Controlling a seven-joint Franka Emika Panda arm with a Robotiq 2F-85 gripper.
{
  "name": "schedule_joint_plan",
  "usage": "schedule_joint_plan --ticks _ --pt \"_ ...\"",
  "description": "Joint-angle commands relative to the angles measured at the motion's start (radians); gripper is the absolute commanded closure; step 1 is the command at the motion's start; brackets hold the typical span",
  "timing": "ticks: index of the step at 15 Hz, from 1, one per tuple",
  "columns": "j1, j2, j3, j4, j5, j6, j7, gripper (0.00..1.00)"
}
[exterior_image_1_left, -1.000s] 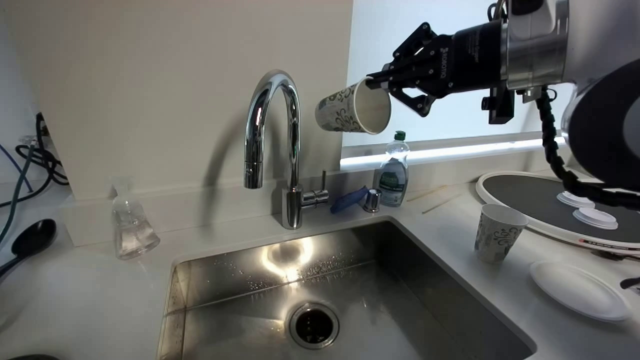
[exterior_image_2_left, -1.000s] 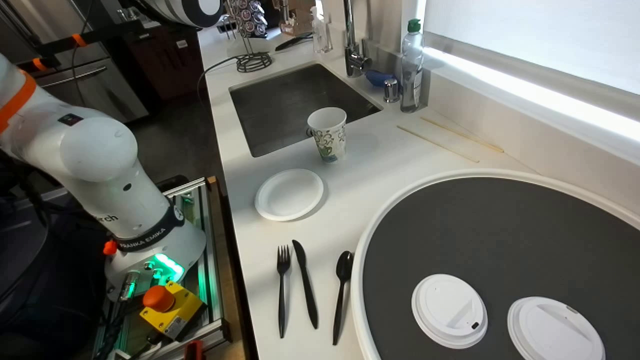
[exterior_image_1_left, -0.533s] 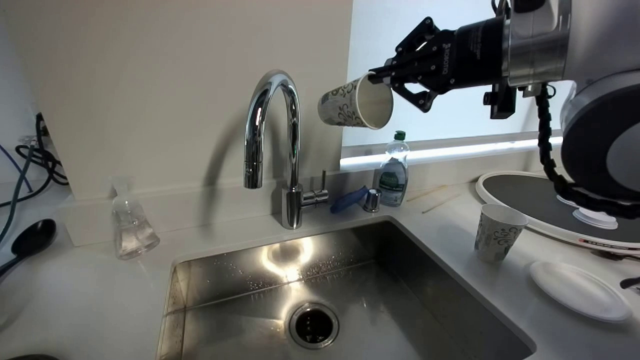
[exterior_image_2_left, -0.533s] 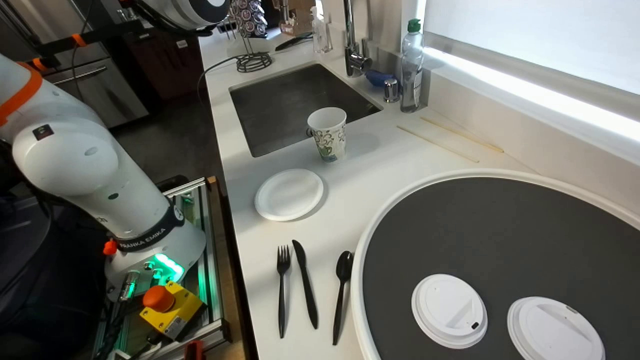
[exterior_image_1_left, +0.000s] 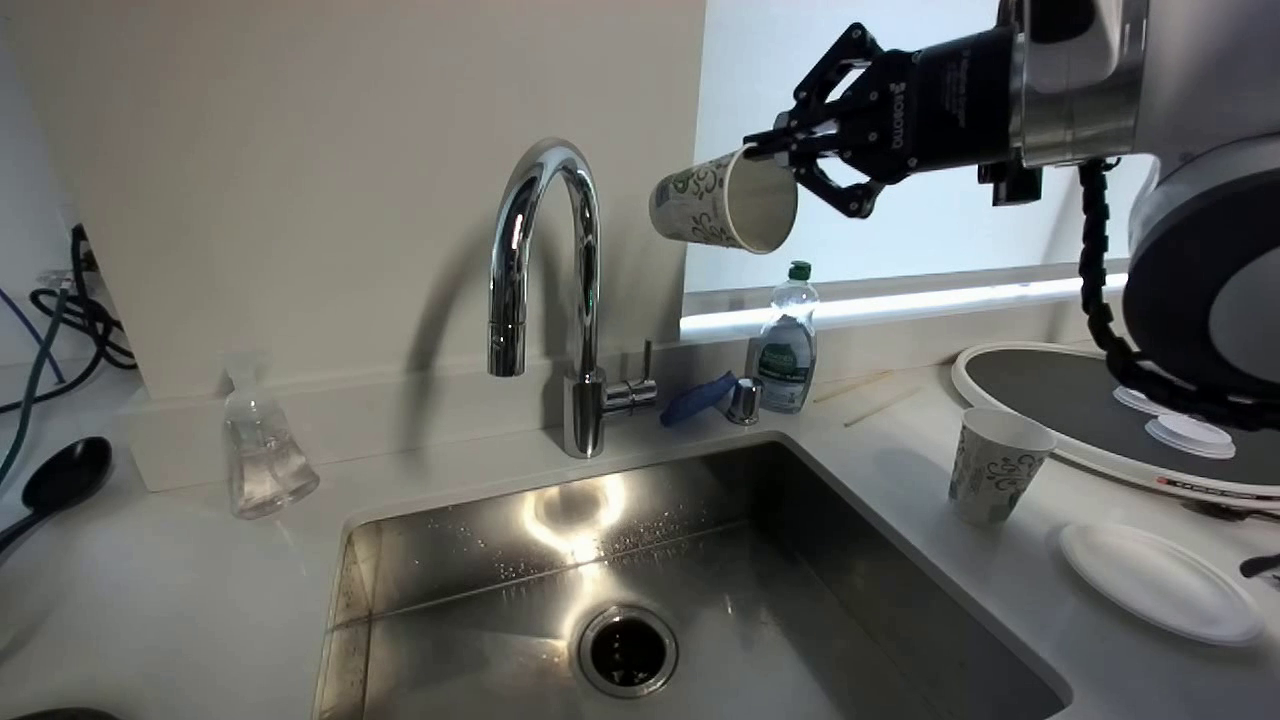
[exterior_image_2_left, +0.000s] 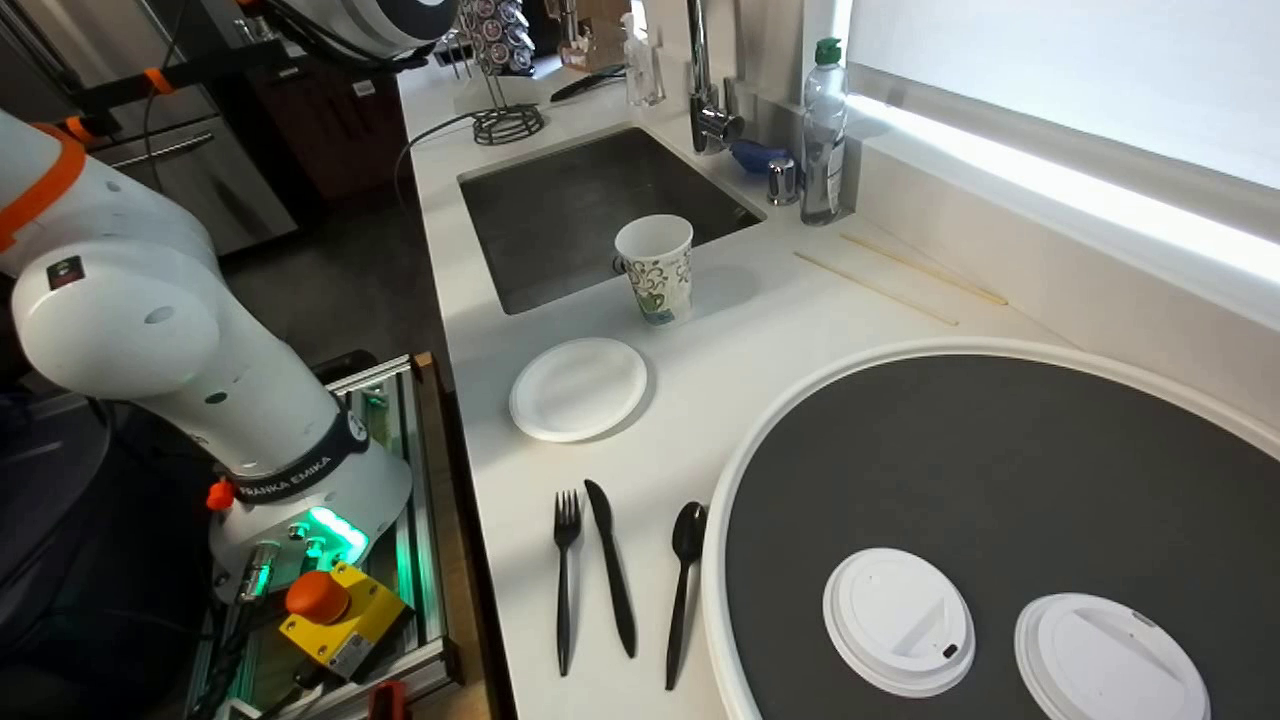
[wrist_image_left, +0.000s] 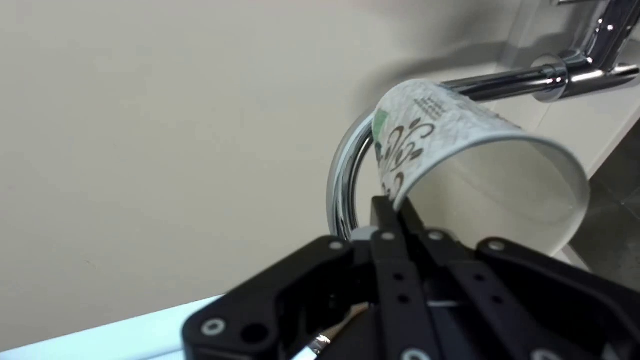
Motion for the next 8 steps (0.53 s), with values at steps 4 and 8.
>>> schedule_joint_plan --ticks 4,8 --pt "-0.176 -0.035 0.196 -0.024 0.212 0.101 -0.197 0.99" --pt "-0.212 -0.029 0.261 -0.020 0.285 0.130 -0.236 0.99"
